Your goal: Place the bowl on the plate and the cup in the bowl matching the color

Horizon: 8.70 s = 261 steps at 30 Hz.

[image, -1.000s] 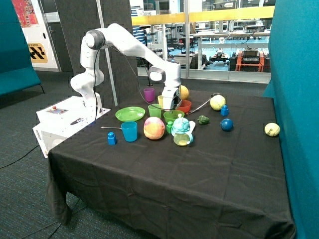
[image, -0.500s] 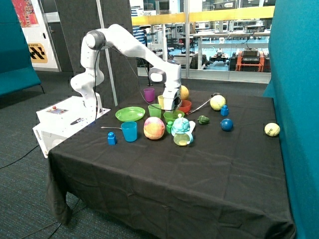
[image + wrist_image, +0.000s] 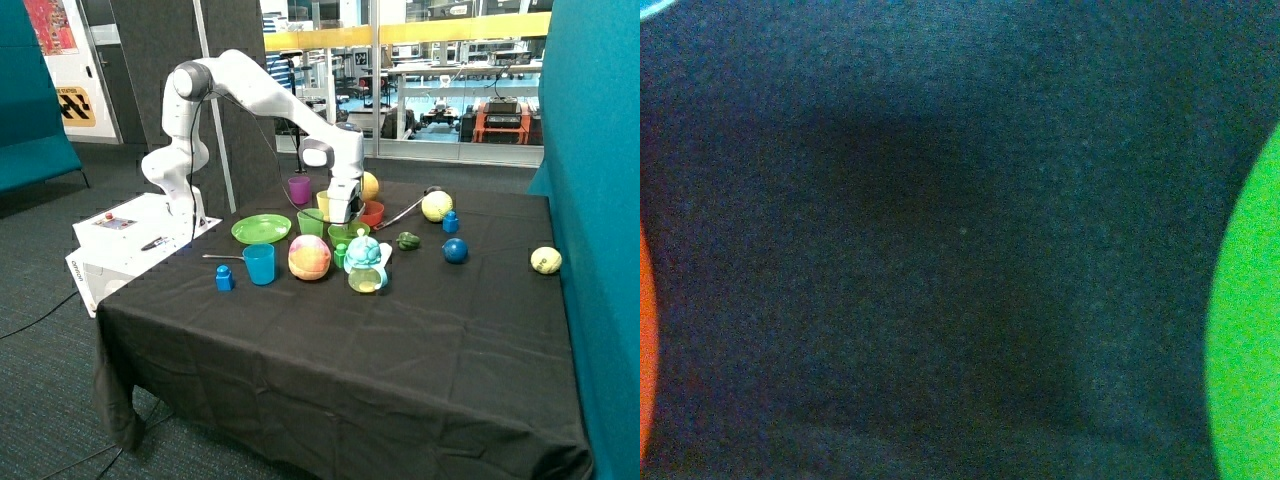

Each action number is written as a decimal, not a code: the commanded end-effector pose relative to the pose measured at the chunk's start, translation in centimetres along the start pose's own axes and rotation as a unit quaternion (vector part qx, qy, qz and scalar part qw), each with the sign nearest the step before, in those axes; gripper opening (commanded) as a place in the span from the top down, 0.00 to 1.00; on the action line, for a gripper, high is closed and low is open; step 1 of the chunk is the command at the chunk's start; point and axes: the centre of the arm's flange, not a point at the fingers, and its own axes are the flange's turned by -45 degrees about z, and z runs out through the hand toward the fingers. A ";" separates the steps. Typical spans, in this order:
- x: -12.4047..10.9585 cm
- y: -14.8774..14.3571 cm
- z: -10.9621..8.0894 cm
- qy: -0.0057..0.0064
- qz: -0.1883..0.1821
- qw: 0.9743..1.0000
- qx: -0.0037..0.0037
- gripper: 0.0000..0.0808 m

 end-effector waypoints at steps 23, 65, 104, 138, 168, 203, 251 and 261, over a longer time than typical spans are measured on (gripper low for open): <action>-0.7 0.4 -0.2 0.002 0.003 1.000 -0.002 1.00; 0.1 -1.0 -13.9 0.001 -0.078 0.997 -0.002 1.00; -23.9 -3.7 -14.1 0.001 -0.114 0.993 -0.002 1.00; -28.5 -1.0 -3.9 0.001 -0.070 0.998 -0.002 1.00; -27.8 -0.3 -2.1 0.001 -0.060 0.998 -0.002 0.44; -28.0 -1.5 -2.1 0.001 -0.083 0.997 -0.002 0.05; -15.1 -1.4 -10.8 0.001 -0.129 0.992 -0.002 0.52; -12.9 0.4 -10.4 0.001 -0.111 0.994 -0.002 0.50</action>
